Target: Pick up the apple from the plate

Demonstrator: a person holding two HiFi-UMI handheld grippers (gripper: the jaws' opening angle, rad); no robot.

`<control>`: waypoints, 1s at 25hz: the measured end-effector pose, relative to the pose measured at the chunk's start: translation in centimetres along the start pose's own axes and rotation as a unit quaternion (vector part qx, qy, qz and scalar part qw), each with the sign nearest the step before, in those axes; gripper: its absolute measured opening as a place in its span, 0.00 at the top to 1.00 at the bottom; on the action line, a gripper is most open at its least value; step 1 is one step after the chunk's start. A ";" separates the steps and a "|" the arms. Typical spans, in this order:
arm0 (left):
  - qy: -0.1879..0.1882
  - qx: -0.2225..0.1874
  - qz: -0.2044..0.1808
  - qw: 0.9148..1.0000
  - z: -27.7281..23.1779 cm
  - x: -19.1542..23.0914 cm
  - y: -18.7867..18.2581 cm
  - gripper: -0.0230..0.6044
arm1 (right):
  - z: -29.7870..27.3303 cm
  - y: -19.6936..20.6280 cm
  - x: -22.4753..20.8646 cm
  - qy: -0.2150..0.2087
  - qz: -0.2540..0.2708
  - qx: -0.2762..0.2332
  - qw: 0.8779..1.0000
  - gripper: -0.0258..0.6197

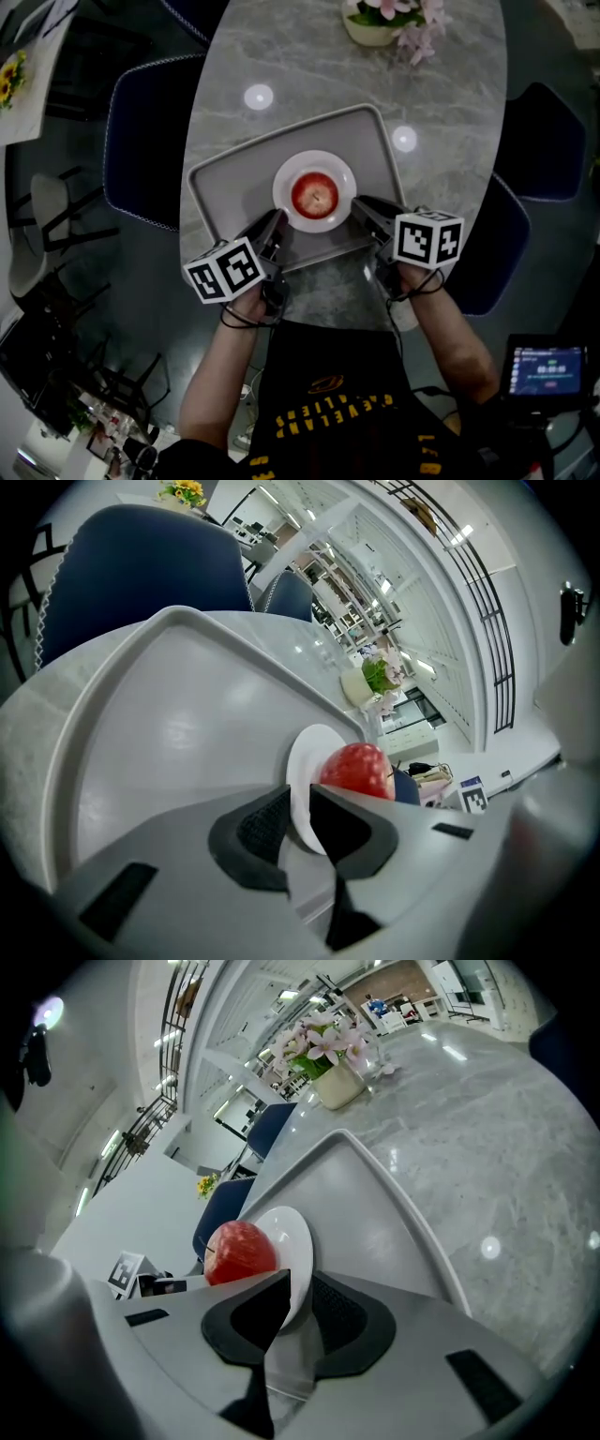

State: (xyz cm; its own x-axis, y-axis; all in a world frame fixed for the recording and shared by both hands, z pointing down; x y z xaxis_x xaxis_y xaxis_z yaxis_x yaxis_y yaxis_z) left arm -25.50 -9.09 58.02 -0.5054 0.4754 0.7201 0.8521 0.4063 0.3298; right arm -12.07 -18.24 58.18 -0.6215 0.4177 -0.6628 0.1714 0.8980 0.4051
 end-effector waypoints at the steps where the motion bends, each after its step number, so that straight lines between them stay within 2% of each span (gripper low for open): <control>1: -0.001 0.002 0.000 1.000 0.0 0.0 0.0 0.86 | -0.2 0.1 0.0 0.002 0.002 0.007 1.000 0.84; 11: -0.008 0.010 0.003 1.000 0.0 0.4 -0.1 0.86 | -1.2 0.0 -0.2 -0.003 -0.026 0.029 0.999 0.84; 25: -0.008 0.033 0.034 0.999 -1.3 0.8 0.6 0.86 | -1.8 0.5 -0.2 -0.014 -0.036 0.045 0.998 0.84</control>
State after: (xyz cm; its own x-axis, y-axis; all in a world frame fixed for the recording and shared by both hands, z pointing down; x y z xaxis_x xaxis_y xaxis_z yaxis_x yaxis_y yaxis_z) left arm -25.21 -9.42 59.61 -0.4500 0.5160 0.7289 0.8737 0.4232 0.2398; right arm -13.24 -18.14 59.65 -0.6139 0.3549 -0.7051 0.1967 0.9339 0.2987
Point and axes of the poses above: the fingertips, and each gripper's own axes: z backward along the fingers, x to its left, y out of its underside, the point moved 1 cm from there along z, backward along the fingers, and after that the axes turned 11 degrees about -x, right-handed, at the moved point
